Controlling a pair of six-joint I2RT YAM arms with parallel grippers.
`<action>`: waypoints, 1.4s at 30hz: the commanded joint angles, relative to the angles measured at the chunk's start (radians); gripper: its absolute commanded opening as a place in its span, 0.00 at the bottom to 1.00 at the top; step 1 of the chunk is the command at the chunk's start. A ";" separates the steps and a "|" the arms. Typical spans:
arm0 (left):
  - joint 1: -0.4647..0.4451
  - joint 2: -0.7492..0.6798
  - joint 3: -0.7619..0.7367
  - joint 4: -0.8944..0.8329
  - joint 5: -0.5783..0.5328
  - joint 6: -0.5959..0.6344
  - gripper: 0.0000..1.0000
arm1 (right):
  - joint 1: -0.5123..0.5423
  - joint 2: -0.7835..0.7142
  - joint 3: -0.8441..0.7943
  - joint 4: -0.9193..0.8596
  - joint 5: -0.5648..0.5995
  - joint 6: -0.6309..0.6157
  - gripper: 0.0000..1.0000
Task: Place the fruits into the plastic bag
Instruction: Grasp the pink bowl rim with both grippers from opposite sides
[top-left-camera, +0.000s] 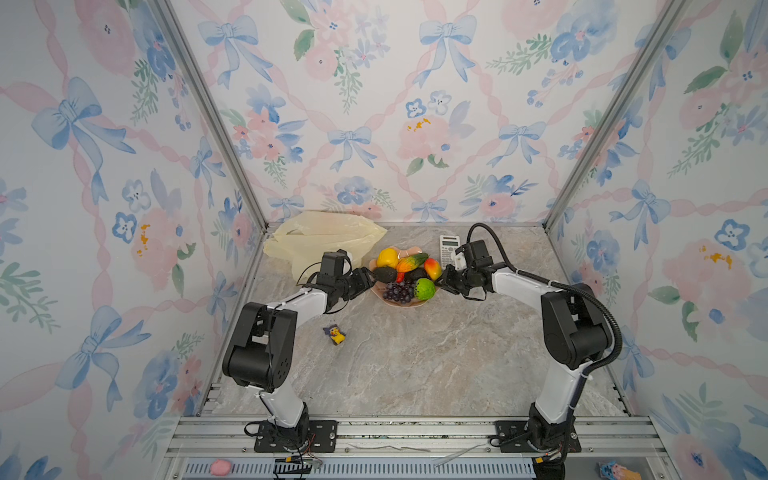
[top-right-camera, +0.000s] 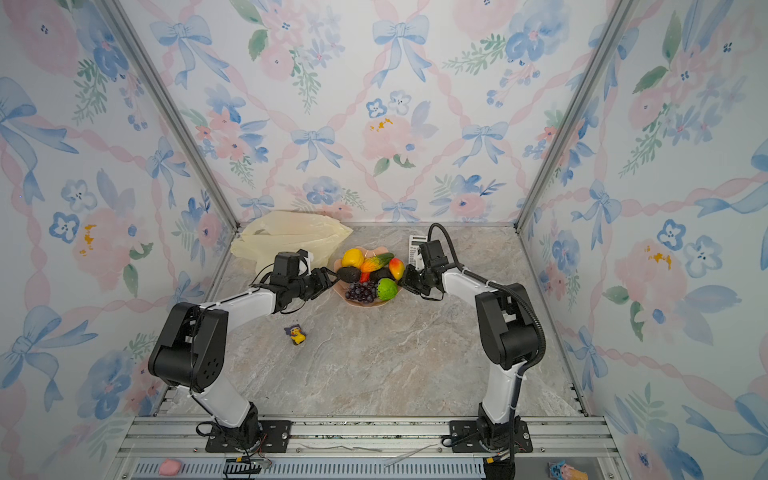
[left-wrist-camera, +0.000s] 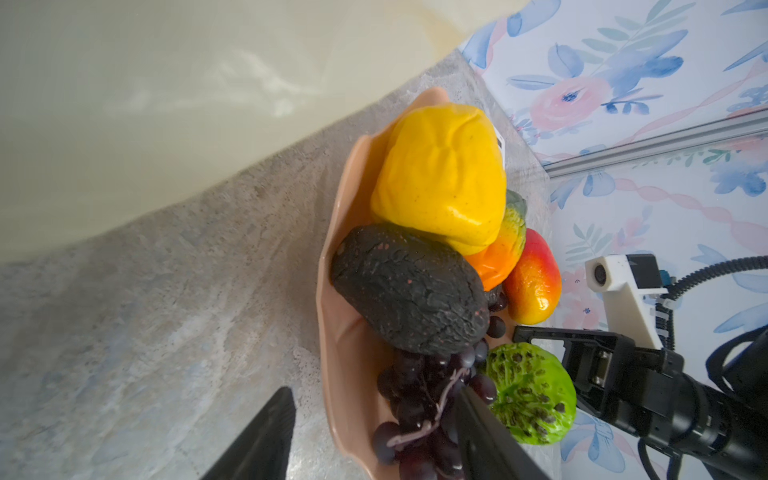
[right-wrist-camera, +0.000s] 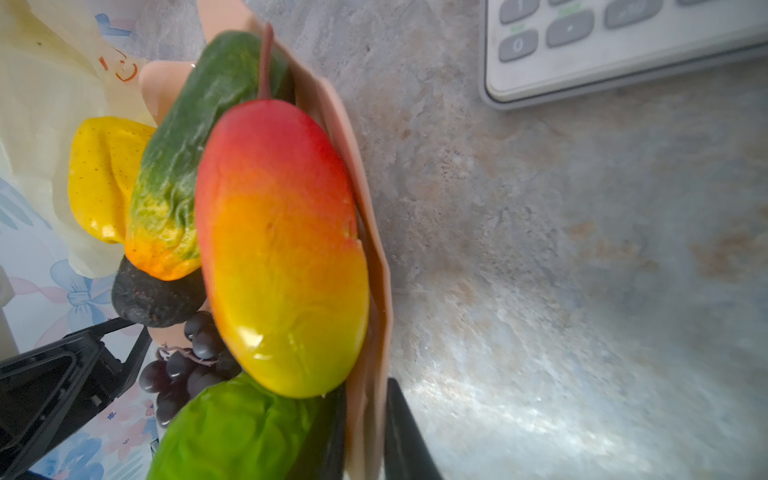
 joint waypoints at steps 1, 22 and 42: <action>-0.009 0.023 0.023 0.003 0.005 0.013 0.63 | 0.017 0.027 0.028 -0.023 0.008 -0.009 0.16; -0.035 0.042 0.025 0.016 0.010 0.007 0.63 | 0.020 -0.003 0.039 -0.129 0.034 -0.031 0.05; -0.059 0.034 0.042 0.019 0.015 -0.004 0.63 | -0.013 -0.055 0.012 -0.250 0.021 -0.074 0.04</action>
